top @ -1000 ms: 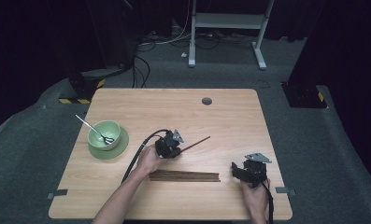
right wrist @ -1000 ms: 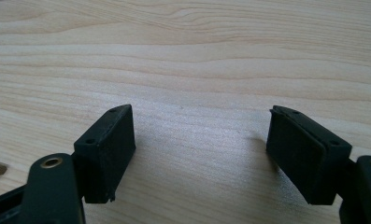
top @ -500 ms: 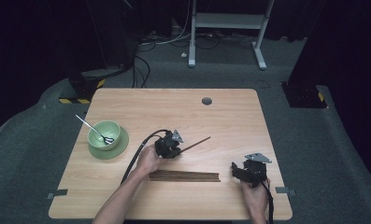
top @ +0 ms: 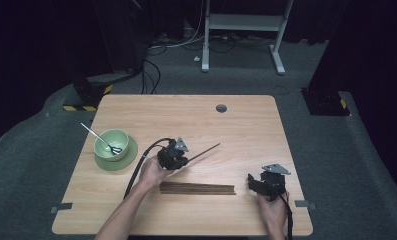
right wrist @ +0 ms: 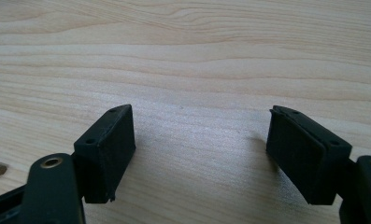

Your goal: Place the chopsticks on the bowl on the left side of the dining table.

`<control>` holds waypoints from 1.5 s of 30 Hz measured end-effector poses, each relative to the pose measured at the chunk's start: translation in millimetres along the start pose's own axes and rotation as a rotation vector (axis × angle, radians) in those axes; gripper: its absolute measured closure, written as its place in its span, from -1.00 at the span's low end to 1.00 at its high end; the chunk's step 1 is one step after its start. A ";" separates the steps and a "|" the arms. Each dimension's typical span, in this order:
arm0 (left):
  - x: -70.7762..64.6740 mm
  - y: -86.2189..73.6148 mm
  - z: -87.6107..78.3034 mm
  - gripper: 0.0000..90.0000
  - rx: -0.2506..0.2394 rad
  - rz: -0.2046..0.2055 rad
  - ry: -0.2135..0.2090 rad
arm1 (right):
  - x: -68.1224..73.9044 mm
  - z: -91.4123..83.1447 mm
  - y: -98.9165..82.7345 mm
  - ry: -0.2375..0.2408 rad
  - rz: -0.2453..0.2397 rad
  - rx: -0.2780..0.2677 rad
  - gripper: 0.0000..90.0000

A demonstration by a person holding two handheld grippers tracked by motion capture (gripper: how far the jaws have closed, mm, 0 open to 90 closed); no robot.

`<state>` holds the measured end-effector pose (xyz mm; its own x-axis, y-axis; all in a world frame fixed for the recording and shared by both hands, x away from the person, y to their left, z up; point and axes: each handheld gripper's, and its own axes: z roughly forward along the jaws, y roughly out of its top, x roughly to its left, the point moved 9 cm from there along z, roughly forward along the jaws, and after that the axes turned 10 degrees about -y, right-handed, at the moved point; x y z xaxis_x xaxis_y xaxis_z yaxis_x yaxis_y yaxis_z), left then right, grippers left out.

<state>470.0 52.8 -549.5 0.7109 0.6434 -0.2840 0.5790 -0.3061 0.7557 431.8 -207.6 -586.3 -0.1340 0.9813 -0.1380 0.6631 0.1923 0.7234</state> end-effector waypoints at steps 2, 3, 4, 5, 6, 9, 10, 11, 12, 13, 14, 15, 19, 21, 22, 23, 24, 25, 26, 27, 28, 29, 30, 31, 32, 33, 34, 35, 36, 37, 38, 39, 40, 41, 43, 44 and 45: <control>1.7 -1.5 -6.3 0.87 0.000 -0.002 0.006 | 0.0 0.0 0.0 0.000 -0.001 -0.001 -0.48; 2.7 -2.2 -9.2 0.87 -0.001 -0.004 0.013 | 0.0 0.0 0.1 0.000 -0.001 -0.001 -0.48; 3.7 -2.7 -12.2 0.87 -0.003 -0.003 0.015 | 0.0 0.0 0.0 0.000 0.000 0.000 -0.48; 4.6 -2.8 -15.2 0.87 -0.008 -0.008 0.019 | 0.0 0.0 0.1 0.000 -0.001 -0.001 -0.48; 5.5 -2.8 -18.3 0.87 -0.011 -0.011 0.022 | 0.0 0.0 0.1 0.000 -0.001 -0.001 -0.48; 7.4 -3.1 -27.3 0.87 -0.018 -0.016 0.031 | 0.0 0.0 0.0 0.000 0.000 0.000 -0.48; 8.2 -3.5 -30.5 0.87 -0.018 -0.014 0.036 | 0.0 0.0 0.0 0.000 -0.001 -0.001 -0.48; 9.0 -3.2 -33.0 0.87 -0.027 -0.014 0.040 | 0.0 0.0 0.0 0.000 -0.001 0.000 -0.48; 10.1 -3.7 -36.7 0.87 -0.021 -0.010 0.043 | 0.0 0.0 0.1 0.000 -0.001 -0.001 -0.48; 10.7 -3.4 -39.6 0.87 -0.031 -0.017 0.044 | -0.1 0.0 0.0 0.000 -0.001 -0.001 -0.48; 11.8 -3.2 -43.5 0.87 -0.040 -0.020 0.048 | 0.0 0.1 0.1 0.000 -0.001 -0.001 -0.48; 12.9 -3.7 -47.0 0.87 -0.040 -0.019 0.049 | 0.0 0.1 0.0 0.000 -0.001 -0.001 -0.48; 17.9 -5.0 -58.0 0.87 -0.045 -0.026 0.064 | 0.0 0.0 0.0 0.000 -0.001 0.000 -0.48; 23.4 -5.5 -69.1 0.87 -0.056 -0.034 0.080 | 0.0 0.0 0.0 0.000 -0.001 -0.001 -0.48; 25.1 -5.8 -73.1 0.87 -0.063 -0.041 0.086 | 0.0 0.1 0.1 0.000 -0.001 -0.001 -0.48; 27.2 -6.1 -77.5 0.87 -0.065 -0.044 0.091 | -0.1 0.1 0.1 0.000 -0.001 -0.001 -0.48; 30.2 -6.9 -83.0 0.87 -0.067 -0.044 0.101 | 0.0 0.0 0.1 0.000 -0.001 -0.001 -0.48; 32.2 -7.5 -86.4 0.87 -0.066 -0.044 0.107 | 0.0 0.1 0.1 0.000 -0.001 -0.001 -0.48; 34.3 -7.4 -90.1 0.87 -0.081 -0.056 0.114 | 0.0 0.1 0.1 0.000 -0.001 -0.001 -0.48; 37.0 -8.2 -94.6 0.87 -0.080 -0.057 0.120 | -0.1 0.1 0.1 0.000 -0.001 -0.001 -0.48; 39.8 -8.6 -98.9 0.87 -0.087 -0.062 0.129 | 0.0 0.1 0.1 0.000 -0.001 -0.001 -0.48; 42.7 -10.0 -103.7 0.87 -0.081 -0.063 0.135 | -0.1 0.1 0.1 0.000 -0.001 -0.001 -0.48; 45.5 -10.6 -108.0 0.87 -0.084 -0.065 0.143 | 0.0 0.0 0.1 0.000 -0.001 0.000 -0.48; 48.3 -11.6 -112.4 0.87 -0.083 -0.068 0.151 | -0.1 0.1 0.1 0.000 -0.001 -0.001 -0.48; 51.1 -12.5 -116.9 0.87 -0.083 -0.070 0.157 | 0.0 0.1 0.1 0.000 -0.001 -0.001 -0.48; 53.5 -12.8 -120.8 0.87 -0.090 -0.077 0.163 | -0.1 0.1 0.1 0.000 -0.001 -0.001 -0.48; 56.7 -13.5 -126.0 0.87 -0.094 -0.080 0.170 | -0.1 0.1 0.1 0.000 -0.001 -0.001 -0.48; 58.4 -13.6 -129.1 0.87 -0.099 -0.085 0.175 | -0.1 0.1 0.1 0.001 -0.001 -0.001 -0.48; 58.4 -13.6 -129.1 0.87 -0.099 -0.085 0.175 | -0.1 0.1 0.1 0.001 -0.001 -0.001 -0.48; 62.9 -14.3 -137.5 0.87 -0.104 -0.091 0.185 | -0.1 0.1 0.1 0.001 -0.001 -0.001 -0.48; 65.4 -14.5 -141.4 0.87 -0.108 -0.095 0.191 | -0.1 0.1 0.1 0.001 -0.001 -0.001 -0.48; 68.0 -14.8 -145.6 0.87 -0.108 -0.096 0.199 | -0.1 0.1 0.1 0.001 -0.001 -0.001 -0.49; 70.6 -15.4 -150.0 0.87 -0.103 -0.093 0.205 | -0.1 0.1 0.1 0.001 -0.001 -0.001 -0.48; 72.7 -14.8 -153.0 0.87 -0.116 -0.100 0.213 | -0.1 0.1 0.1 0.001 -0.001 -0.001 -0.48; 78.1 -15.4 -161.0 0.87 -0.116 -0.102 0.228 | 0.0 0.1 0.1 0.001 -0.001 -0.001 -0.48; 79.8 -15.5 -163.3 0.87 -0.118 -0.104 0.234 | -0.1 0.1 0.1 0.001 -0.001 -0.001 -0.48; 82.3 -16.3 -166.5 0.87 -0.115 -0.105 0.241 | -0.1 0.1 0.1 0.001 -0.001 -0.001 -0.48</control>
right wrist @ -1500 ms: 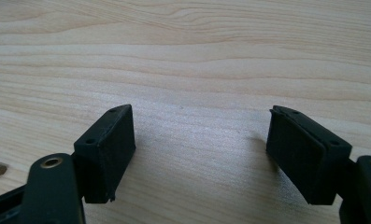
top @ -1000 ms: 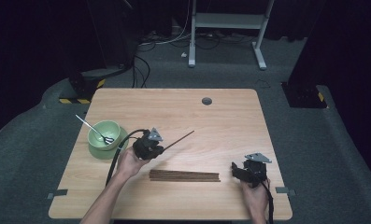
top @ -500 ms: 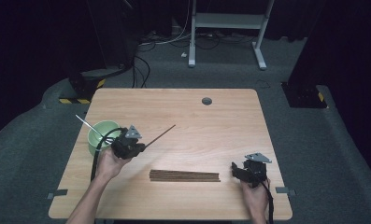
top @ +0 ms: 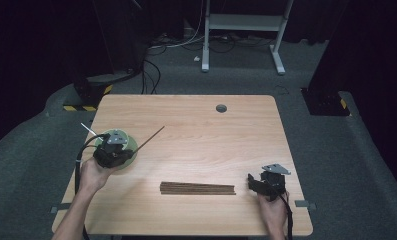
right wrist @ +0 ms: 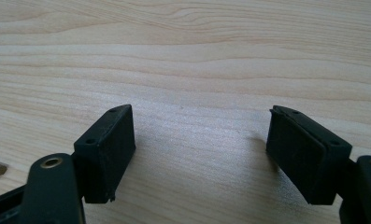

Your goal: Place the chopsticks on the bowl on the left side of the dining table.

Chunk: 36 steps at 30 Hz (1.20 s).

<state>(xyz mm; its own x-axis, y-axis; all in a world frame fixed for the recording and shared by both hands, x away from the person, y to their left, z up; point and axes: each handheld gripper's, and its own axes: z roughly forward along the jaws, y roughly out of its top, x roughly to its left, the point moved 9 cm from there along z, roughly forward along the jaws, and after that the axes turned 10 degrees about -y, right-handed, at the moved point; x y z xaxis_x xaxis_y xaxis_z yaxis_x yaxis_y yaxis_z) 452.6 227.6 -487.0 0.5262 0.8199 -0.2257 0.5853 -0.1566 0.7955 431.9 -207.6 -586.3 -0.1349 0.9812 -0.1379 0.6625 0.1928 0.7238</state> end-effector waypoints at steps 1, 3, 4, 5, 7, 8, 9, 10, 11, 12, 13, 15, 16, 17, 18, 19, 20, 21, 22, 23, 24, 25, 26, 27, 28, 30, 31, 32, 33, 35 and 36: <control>4.3 -0.1 -3.2 0.87 0.003 0.002 0.008 | 0.0 0.0 0.0 0.000 0.000 0.000 -0.48; 9.8 0.1 -6.2 0.87 -0.005 -0.010 0.018 | 0.0 0.0 0.0 0.000 0.000 0.000 -0.48; 13.3 -0.1 -7.9 0.87 -0.006 -0.014 0.027 | 0.0 0.0 0.0 0.000 0.000 0.000 -0.48; 13.3 -0.1 -7.9 0.87 -0.006 -0.014 0.027 | 0.0 0.0 0.0 0.000 0.000 0.000 -0.48; 24.0 0.1 -11.9 0.87 -0.011 -0.024 0.051 | 0.0 0.0 0.0 0.000 0.000 0.000 -0.48; 27.9 -0.6 -14.2 0.87 0.002 -0.019 0.060 | 0.0 0.0 0.0 0.000 0.000 0.000 -0.48; 31.1 -0.1 -15.5 0.87 0.003 -0.020 0.066 | 0.0 0.0 0.0 0.000 0.000 0.000 -0.48; 34.5 -0.3 -17.4 0.87 0.013 -0.015 0.073 | 0.0 0.0 0.0 0.000 0.000 0.000 -0.48; 37.2 0.4 -18.5 0.87 0.011 -0.018 0.080 | 0.0 0.0 0.0 0.000 0.000 0.000 -0.48; 40.6 0.6 -20.4 0.87 0.021 -0.014 0.086 | 0.0 0.0 0.0 0.000 0.000 0.000 -0.48; 43.4 1.1 -21.4 0.87 0.022 -0.012 0.093 | 0.0 0.0 0.0 0.000 0.000 0.000 -0.48; 47.1 2.4 -22.2 0.87 0.015 -0.021 0.097 | 0.0 0.0 0.0 0.000 0.000 0.000 -0.48; 50.3 2.5 -22.4 0.87 0.013 -0.023 0.105 | 0.0 0.0 0.0 0.000 0.000 0.000 -0.48; 52.0 2.3 -22.7 0.87 0.018 -0.025 0.107 | 0.0 0.0 0.0 0.000 0.000 0.000 -0.48; 54.2 1.8 -22.5 0.87 0.020 -0.026 0.111 | 0.0 0.0 0.0 0.000 0.000 0.000 -0.48; 56.6 1.2 -22.5 0.87 0.025 -0.026 0.115 | 0.0 0.0 0.0 0.000 0.000 0.000 -0.48; 58.7 1.4 -21.7 0.87 0.020 -0.029 0.120 | 0.0 0.0 0.0 0.000 0.000 0.000 -0.48; 60.7 1.0 -21.6 0.87 0.024 -0.030 0.123 | 0.0 0.0 0.0 0.000 0.000 0.000 -0.48; 63.0 0.8 -21.5 0.87 0.027 -0.028 0.127 | 0.0 0.0 0.0 0.000 0.000 0.000 -0.48; 64.3 0.8 -20.6 0.87 0.026 -0.034 0.128 | 0.0 0.0 0.0 0.000 0.000 0.000 -0.48; 66.6 0.3 -20.2 0.87 0.036 -0.027 0.136 | 0.0 0.0 0.0 0.000 0.000 0.000 -0.49; 68.4 0.5 -19.1 0.87 0.035 -0.025 0.145 | 0.0 0.0 0.0 0.000 0.000 0.000 -0.49; 69.7 1.6 -17.7 0.87 0.029 -0.027 0.150 | 0.0 0.0 0.0 0.000 0.000 0.000 -0.48; 71.1 2.0 -17.5 0.87 0.035 -0.023 0.154 | 0.0 0.0 0.0 0.000 0.000 0.000 -0.48; 71.1 2.0 -17.5 0.87 0.035 -0.023 0.154 | 0.0 0.0 0.0 0.000 0.000 0.000 -0.48; 73.2 3.8 -17.2 0.87 0.038 -0.015 0.159 | 0.0 0.0 0.0 0.000 0.000 0.000 -0.48; 73.9 4.6 -16.8 0.87 0.037 -0.016 0.160 | 0.0 0.0 0.0 0.000 0.000 0.000 -0.48; 75.2 4.8 -16.6 0.87 0.043 -0.009 0.162 | 0.0 0.0 0.0 0.000 0.000 0.000 -0.49; 76.0 5.0 -16.1 0.87 0.041 -0.011 0.165 | 0.0 0.0 0.0 0.000 0.000 0.000 -0.48; 78.2 4.8 -15.6 0.87 0.045 -0.010 0.170 | 0.0 0.0 0.0 0.000 0.000 0.000 -0.49; 79.9 5.0 -14.7 0.87 0.039 -0.014 0.172 | 0.0 0.0 0.0 0.000 0.000 0.000 -0.49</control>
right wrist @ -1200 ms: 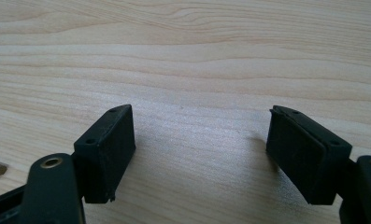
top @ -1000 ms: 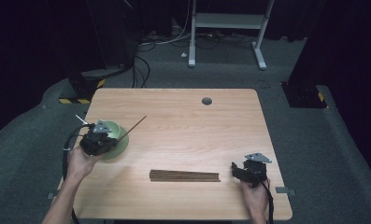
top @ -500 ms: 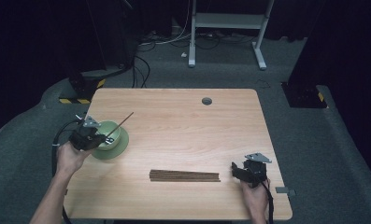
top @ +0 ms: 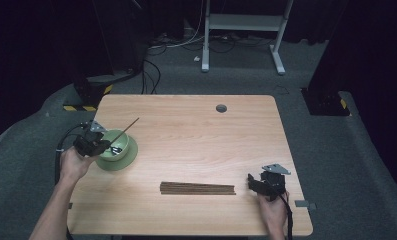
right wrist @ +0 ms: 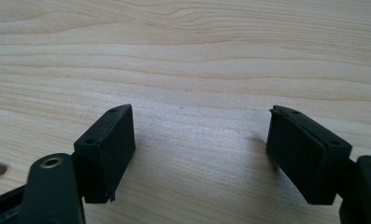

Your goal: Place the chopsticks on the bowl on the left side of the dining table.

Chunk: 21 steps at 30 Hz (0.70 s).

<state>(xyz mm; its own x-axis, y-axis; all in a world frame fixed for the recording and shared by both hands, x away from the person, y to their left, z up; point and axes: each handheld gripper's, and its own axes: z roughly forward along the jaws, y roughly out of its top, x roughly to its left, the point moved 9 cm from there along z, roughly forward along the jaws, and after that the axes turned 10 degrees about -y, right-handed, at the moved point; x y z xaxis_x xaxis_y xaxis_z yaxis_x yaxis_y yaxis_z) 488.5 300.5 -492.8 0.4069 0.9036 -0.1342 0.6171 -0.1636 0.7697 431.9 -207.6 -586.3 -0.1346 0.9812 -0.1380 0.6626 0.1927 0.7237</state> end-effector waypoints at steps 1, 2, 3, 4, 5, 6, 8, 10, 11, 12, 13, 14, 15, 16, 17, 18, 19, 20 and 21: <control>0.0 0.0 0.0 0.87 0.000 0.000 0.000 | 0.0 0.0 0.0 0.000 0.000 0.000 -0.49; 2.3 -0.8 0.8 0.87 0.004 -0.001 0.004 | 0.0 0.0 0.0 0.000 0.000 0.000 -0.48; 2.3 -0.8 0.8 0.87 0.004 -0.001 0.004 | 0.0 0.0 0.0 0.000 0.000 0.000 -0.48; 3.4 -1.3 1.0 0.87 0.008 0.004 0.003 | 0.0 0.0 0.0 0.000 0.000 0.000 -0.48; 4.0 -1.1 2.2 0.87 0.000 -0.006 0.003 | 0.0 0.0 0.0 0.000 0.000 0.000 -0.48; 5.1 -1.7 2.5 0.87 0.004 -0.003 0.003 | 0.0 0.0 0.0 0.000 0.000 0.000 -0.48; 6.9 -2.6 3.5 0.87 0.007 -0.004 0.006 | 0.0 0.0 0.0 0.000 0.000 0.000 -0.48; 8.0 -2.9 4.3 0.87 0.006 -0.005 0.007 | 0.0 0.0 0.0 0.000 0.000 0.000 -0.49; 8.4 -3.1 4.8 0.87 0.004 -0.009 0.009 | 0.0 0.0 0.0 0.000 0.000 0.000 -0.48; 9.4 -3.7 5.7 0.87 0.004 -0.010 0.011 | 0.0 0.0 0.0 0.000 0.000 0.000 -0.48; 9.4 -3.7 5.7 0.87 0.004 -0.010 0.011 | 0.0 0.0 0.0 0.000 0.000 0.000 -0.48; 10.0 -4.1 6.4 0.87 0.001 -0.014 0.013 | 0.0 0.0 0.0 0.000 0.000 0.000 -0.48; 10.9 -5.0 5.9 0.87 0.014 -0.006 0.013 | 0.0 0.0 0.0 0.000 0.000 0.000 -0.48; 12.0 -5.2 7.1 0.87 0.007 -0.011 0.016 | 0.0 0.0 0.0 0.000 0.000 0.000 -0.48; 12.0 -5.2 7.1 0.87 0.007 -0.011 0.016 | 0.0 0.0 0.0 0.000 0.000 0.000 -0.48; 14.1 -6.3 6.9 0.87 0.015 -0.005 0.018 | 0.0 0.0 0.0 0.000 0.000 0.000 -0.48; 14.1 -6.3 6.9 0.87 0.015 -0.005 0.018 | 0.0 0.0 0.0 0.000 -0.001 0.000 -0.48; 15.1 -7.0 8.4 0.87 0.011 -0.009 0.025 | 0.0 0.0 0.0 0.000 0.000 0.000 -0.48; 15.1 -7.0 8.4 0.87 0.011 -0.009 0.025 | 0.0 0.0 0.0 0.000 0.000 0.000 -0.48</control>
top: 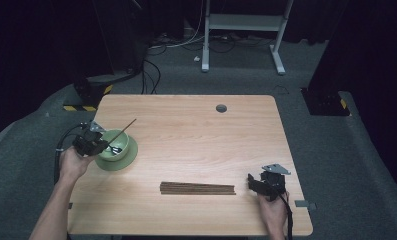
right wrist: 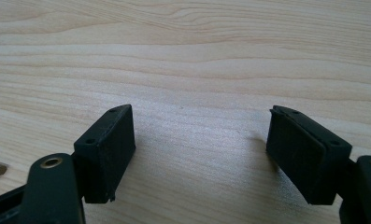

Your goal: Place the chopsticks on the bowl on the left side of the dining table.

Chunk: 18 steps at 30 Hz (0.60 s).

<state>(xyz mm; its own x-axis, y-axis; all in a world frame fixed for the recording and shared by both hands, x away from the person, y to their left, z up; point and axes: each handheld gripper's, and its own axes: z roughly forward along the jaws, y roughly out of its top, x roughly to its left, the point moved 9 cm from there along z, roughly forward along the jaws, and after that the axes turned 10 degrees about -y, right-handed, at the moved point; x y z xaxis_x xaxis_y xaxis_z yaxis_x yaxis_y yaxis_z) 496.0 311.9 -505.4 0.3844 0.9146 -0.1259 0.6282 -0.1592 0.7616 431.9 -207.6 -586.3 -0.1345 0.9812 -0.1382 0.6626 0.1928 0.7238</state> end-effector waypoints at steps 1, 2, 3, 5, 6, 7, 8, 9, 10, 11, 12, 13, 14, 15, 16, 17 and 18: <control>1.2 -1.2 0.9 0.87 0.005 0.003 0.002 | 0.0 0.0 0.0 0.000 0.000 0.000 -0.48; 1.2 -1.2 0.9 0.87 0.005 0.003 0.002 | 0.0 0.0 0.0 0.000 0.000 0.000 -0.48; 1.5 -1.4 1.5 0.87 0.003 0.000 0.002 | 0.0 0.0 0.0 0.000 0.000 0.000 -0.48; 2.7 -1.9 2.5 0.87 0.000 -0.003 0.001 | 0.0 0.0 0.0 0.000 0.000 0.000 -0.48; 2.7 -1.9 2.5 0.87 0.000 -0.003 0.001 | 0.0 0.0 0.0 0.000 0.000 0.000 -0.48; 2.6 -1.4 3.0 0.87 -0.006 -0.010 0.002 | 0.0 0.0 0.0 0.000 0.000 0.000 -0.48; 2.6 -1.4 3.0 0.87 -0.006 -0.010 0.002 | 0.0 0.0 0.0 0.000 0.000 0.000 -0.48; 2.7 -1.0 3.4 0.87 -0.009 -0.012 0.002 | 0.0 0.0 0.0 0.000 0.000 0.000 -0.48; 2.7 -1.0 3.4 0.87 -0.009 -0.012 0.002 | 0.0 0.0 0.0 0.000 0.000 0.000 -0.48; 2.9 -0.8 3.8 0.87 -0.009 -0.010 0.004 | 0.0 0.0 0.0 0.000 0.000 0.000 -0.48; 2.9 -0.8 3.8 0.86 -0.009 -0.010 0.004 | 0.0 0.0 0.0 0.000 0.000 0.000 -0.48; 3.1 -0.6 4.0 0.86 -0.009 -0.010 0.006 | 0.0 0.0 0.0 0.000 0.000 0.000 -0.48; 3.1 -0.6 4.0 0.86 -0.009 -0.010 0.006 | 0.0 0.0 0.0 0.000 0.000 0.000 -0.48; 3.5 -0.6 4.0 0.86 -0.009 -0.011 0.008 | 0.0 0.0 0.0 0.000 0.000 0.000 -0.48; 3.5 -0.6 4.0 0.86 -0.009 -0.011 0.008 | 0.0 0.0 0.0 0.000 0.000 0.000 -0.48; 3.5 -0.6 4.0 0.85 -0.010 -0.012 0.008 | 0.0 -0.1 -0.1 0.000 0.001 0.001 -0.48; 3.3 -0.7 4.0 0.85 -0.010 -0.012 0.008 | 0.0 0.0 0.0 0.000 0.000 0.000 -0.48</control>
<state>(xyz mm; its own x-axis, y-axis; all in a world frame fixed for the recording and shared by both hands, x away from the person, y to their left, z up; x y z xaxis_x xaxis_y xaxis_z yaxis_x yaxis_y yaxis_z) 499.5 313.5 -508.9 0.3714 0.9192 -0.1307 0.6260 -0.1440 0.7665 431.9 -207.6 -586.3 -0.1347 0.9812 -0.1383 0.6625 0.1930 0.7238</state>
